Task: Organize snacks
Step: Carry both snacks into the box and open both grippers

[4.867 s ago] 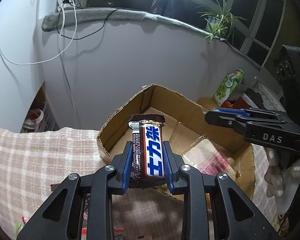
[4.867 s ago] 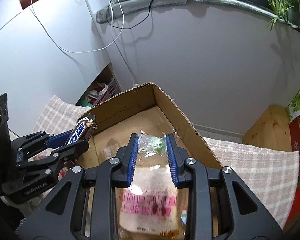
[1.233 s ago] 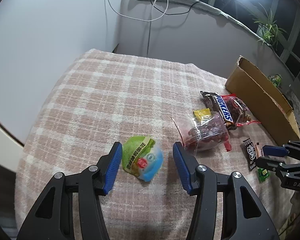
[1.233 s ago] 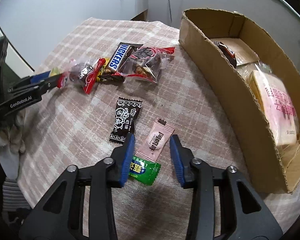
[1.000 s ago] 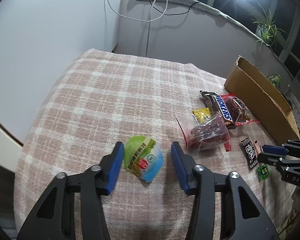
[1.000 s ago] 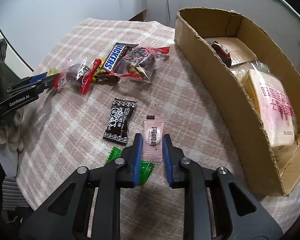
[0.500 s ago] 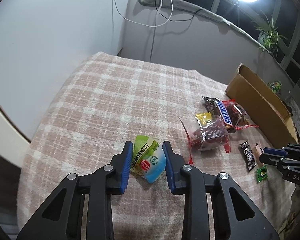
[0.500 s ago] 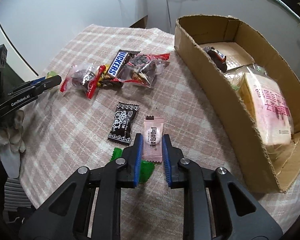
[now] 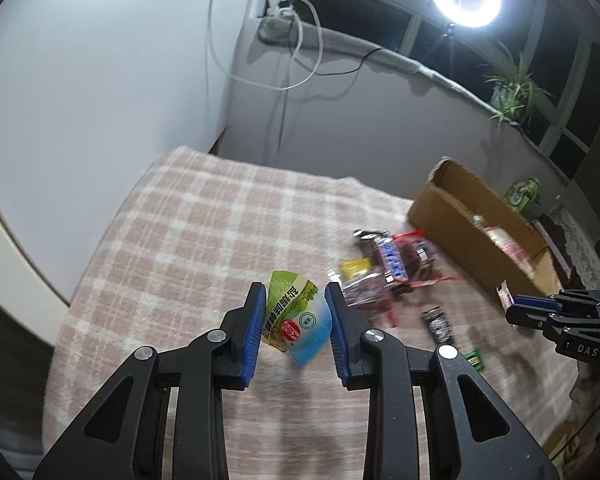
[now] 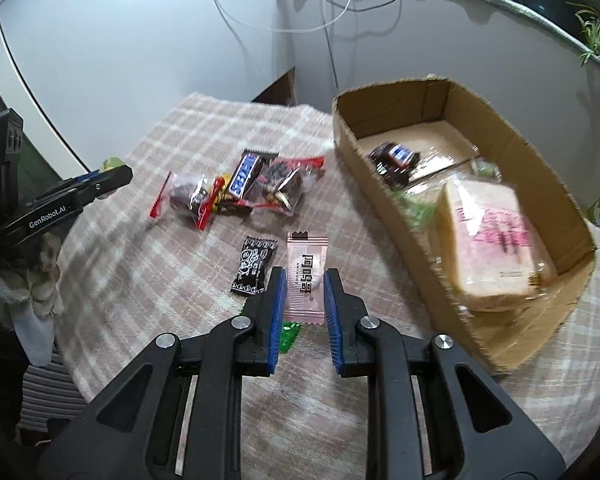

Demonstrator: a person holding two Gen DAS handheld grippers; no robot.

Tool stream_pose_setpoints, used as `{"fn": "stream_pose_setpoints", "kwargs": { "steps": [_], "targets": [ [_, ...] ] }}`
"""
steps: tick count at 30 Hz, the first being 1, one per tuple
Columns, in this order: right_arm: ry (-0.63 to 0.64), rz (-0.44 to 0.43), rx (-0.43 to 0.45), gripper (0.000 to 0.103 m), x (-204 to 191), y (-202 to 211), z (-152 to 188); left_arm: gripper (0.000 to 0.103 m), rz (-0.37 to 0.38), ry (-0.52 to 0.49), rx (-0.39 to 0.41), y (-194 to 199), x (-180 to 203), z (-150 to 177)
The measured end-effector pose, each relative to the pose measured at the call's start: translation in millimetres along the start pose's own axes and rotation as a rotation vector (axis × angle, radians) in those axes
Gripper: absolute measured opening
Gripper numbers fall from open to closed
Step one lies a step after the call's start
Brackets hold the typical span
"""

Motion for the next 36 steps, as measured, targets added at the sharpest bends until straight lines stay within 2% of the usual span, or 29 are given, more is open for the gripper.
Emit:
{"fn": "stream_pose_setpoints", "kwargs": {
  "steps": [8,17,29,36],
  "targets": [
    [-0.04,0.036,0.048,0.02,36.9,32.3,-7.7,0.029,0.052,-0.036,0.031,0.1,36.9,-21.8],
    [-0.095,0.09,0.073,0.02,89.5,50.6,-11.6,0.029,0.107,-0.064,0.038,-14.8,81.8,-43.1],
    [-0.196,0.14,0.064,0.02,160.6,44.5,-10.0,0.029,0.177,-0.132,0.01,-45.0,153.7,-55.6],
    [-0.23,0.133,0.051,0.02,182.5,34.7,-11.0,0.029,0.193,-0.172,-0.009,-63.2,187.6,-57.5]
  ]
}}
Point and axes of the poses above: each gripper's, at about its wrist camera, not at the fingertips, and y roughly against the way its jaws point, x to its right, z to its underside, the point moved 4 cm from there along -y, roughly the way its jaws point, and after that the axes turned 1 degree about -z, right-handed, at the moved point
